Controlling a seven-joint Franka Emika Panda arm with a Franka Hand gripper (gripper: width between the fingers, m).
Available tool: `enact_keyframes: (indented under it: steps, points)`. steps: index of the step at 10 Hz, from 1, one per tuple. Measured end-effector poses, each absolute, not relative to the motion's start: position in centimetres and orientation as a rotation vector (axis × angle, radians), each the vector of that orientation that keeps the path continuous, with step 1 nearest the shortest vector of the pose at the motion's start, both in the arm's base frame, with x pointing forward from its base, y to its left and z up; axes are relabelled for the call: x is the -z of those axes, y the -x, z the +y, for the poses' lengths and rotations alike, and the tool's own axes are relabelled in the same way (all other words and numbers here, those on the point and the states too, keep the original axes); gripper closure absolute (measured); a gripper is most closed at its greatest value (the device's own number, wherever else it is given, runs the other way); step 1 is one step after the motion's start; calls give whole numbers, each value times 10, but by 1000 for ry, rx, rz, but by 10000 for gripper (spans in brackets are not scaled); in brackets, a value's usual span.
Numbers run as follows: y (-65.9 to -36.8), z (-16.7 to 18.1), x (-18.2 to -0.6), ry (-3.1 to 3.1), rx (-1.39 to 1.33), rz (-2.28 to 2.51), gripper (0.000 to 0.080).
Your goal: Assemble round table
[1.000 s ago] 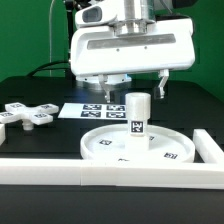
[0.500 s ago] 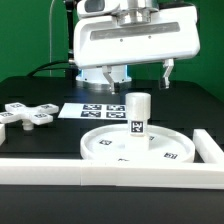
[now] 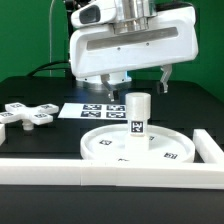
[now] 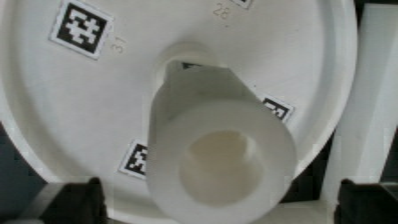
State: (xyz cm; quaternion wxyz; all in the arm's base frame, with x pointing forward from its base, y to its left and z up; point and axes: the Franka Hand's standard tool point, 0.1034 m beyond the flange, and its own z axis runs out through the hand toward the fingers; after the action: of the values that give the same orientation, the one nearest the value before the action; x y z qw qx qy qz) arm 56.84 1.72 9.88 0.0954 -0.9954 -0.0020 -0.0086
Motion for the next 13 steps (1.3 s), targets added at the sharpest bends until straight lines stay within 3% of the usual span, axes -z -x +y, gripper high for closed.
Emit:
enact_keyframes:
  steps: [3, 8, 13]
  points:
    - [-570, 18, -98, 2915, -145, -22, 151]
    - [-579, 11, -94, 2994, -31, -239, 151]
    - [-565, 17, -82, 2992, -57, -242, 151]
